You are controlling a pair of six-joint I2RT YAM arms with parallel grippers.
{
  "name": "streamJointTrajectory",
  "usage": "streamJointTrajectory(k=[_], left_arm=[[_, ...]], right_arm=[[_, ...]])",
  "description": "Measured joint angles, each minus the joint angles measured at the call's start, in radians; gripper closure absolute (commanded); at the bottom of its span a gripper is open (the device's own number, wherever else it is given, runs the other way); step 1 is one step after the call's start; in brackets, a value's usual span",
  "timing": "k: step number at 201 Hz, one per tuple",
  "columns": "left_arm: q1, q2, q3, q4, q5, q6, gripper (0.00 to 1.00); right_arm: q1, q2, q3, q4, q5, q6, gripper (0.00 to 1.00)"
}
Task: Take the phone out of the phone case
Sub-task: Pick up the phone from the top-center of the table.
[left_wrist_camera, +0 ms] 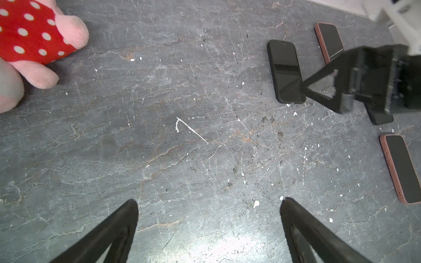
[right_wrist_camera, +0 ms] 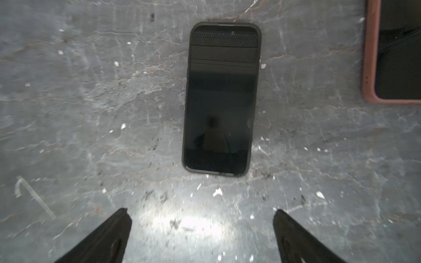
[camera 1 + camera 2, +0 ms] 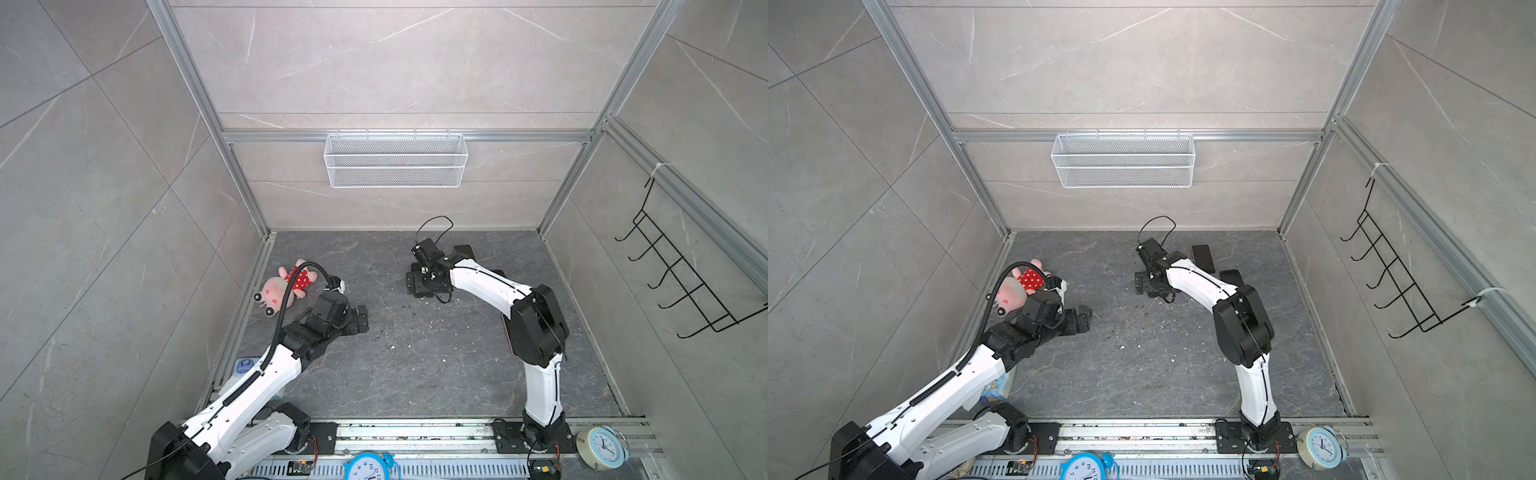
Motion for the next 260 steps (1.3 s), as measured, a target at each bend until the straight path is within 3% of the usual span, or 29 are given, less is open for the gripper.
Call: streamJointTrajectory(k=[109, 173, 260], left_arm=[[-0.011, -0.033, -0.034, -0.005, -0.025, -0.014, 0.0], [-0.012, -0.052, -0.039, -0.007, -0.025, -0.014, 0.0], [-0.012, -0.046, -0.039, -0.008, -0.025, -0.014, 0.0]], right_arm=[[-0.011, 0.252, 0.253, -0.103, 0.037, -0.049, 0.01], [-0.045, 0.273, 0.277, -0.116, 0.026, -0.056, 0.04], [-0.06, 0.35, 0.369, -0.142, -0.009, -0.068, 0.15]])
